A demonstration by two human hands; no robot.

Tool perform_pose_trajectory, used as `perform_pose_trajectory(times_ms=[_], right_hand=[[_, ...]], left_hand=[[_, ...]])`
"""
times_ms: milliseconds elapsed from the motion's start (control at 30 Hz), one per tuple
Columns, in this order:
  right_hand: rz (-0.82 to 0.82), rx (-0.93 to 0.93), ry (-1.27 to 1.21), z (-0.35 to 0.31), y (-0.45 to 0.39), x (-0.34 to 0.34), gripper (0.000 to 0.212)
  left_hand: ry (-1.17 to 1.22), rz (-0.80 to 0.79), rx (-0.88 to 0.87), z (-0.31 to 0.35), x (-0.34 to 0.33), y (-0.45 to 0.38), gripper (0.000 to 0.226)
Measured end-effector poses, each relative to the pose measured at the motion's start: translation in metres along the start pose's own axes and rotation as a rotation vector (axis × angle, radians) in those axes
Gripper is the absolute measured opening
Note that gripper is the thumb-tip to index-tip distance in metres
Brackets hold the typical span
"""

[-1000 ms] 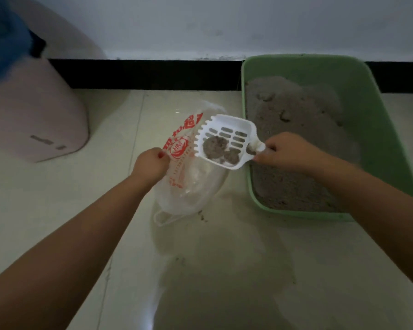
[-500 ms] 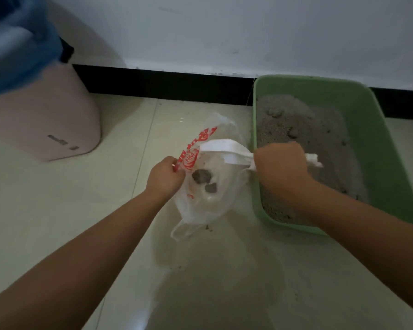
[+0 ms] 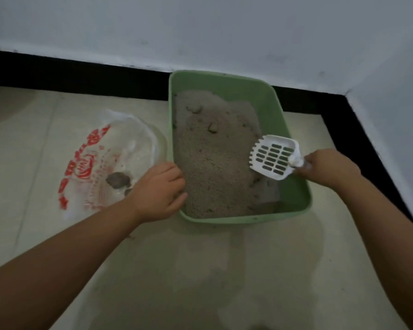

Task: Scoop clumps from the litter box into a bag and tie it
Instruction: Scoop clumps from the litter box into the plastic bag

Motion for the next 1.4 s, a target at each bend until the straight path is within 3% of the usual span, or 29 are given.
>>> perform_pose_trajectory(times_ms=[167,300,467,533,600,733,900,1000,1100,1233,1400], right_hand=[[-0.007,-0.069,0.129,0.026,-0.007,0.011,0.039],[-0.091,0.121,0.164,0.01,-0.01,-0.008,0.041],[-0.03,0.233,0.087,-0.013,-0.016,-0.026,0.043],[0.002,0.277,0.065,-0.026,-0.018,-0.025,0.039],[-0.008,0.331,-0.009,-0.039,-0.018,-0.031,0.04],[-0.059,0.334,-0.262,-0.057,-0.017,-0.055,0.038],[-0.086,0.286,-0.533,-0.064,-0.019,-0.065,0.032],[-0.086,0.228,-0.672,-0.06,-0.018,-0.063,0.03],[-0.037,0.173,-0.83,-0.05,-0.015,-0.057,0.03],[-0.005,0.12,-0.95,-0.046,-0.014,-0.054,0.02],[-0.069,0.222,-0.948,-0.072,-0.006,-0.054,0.023]], left_hand=[[0.038,-0.005,-0.02,-0.001,-0.016,0.003,0.063],[0.062,-0.007,-0.025,-0.004,-0.02,0.003,0.061],[0.021,0.015,-0.033,-0.003,-0.02,0.001,0.038],[0.013,0.023,-0.044,-0.002,-0.019,0.002,0.041],[0.022,0.023,-0.051,-0.002,-0.02,0.003,0.045],[0.014,0.01,-0.034,-0.003,-0.021,0.003,0.032],[0.022,0.016,-0.038,-0.004,-0.021,0.004,0.032],[0.017,0.033,-0.032,-0.004,-0.021,0.005,0.045],[0.017,0.032,-0.019,-0.005,-0.021,0.006,0.035],[0.027,0.026,-0.017,-0.006,-0.022,0.006,0.029],[0.016,0.036,-0.014,-0.004,-0.019,0.005,0.028]])
Point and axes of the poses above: each hand's wrist, its own y-axis away from the middle knuckle, its own x-axis out of the back of the hand, z = x × y, the point moved 8 cm from there along -y, towards the middle knuckle, and after that the axes turned 10 degrees about y, right-handed, at the moved point
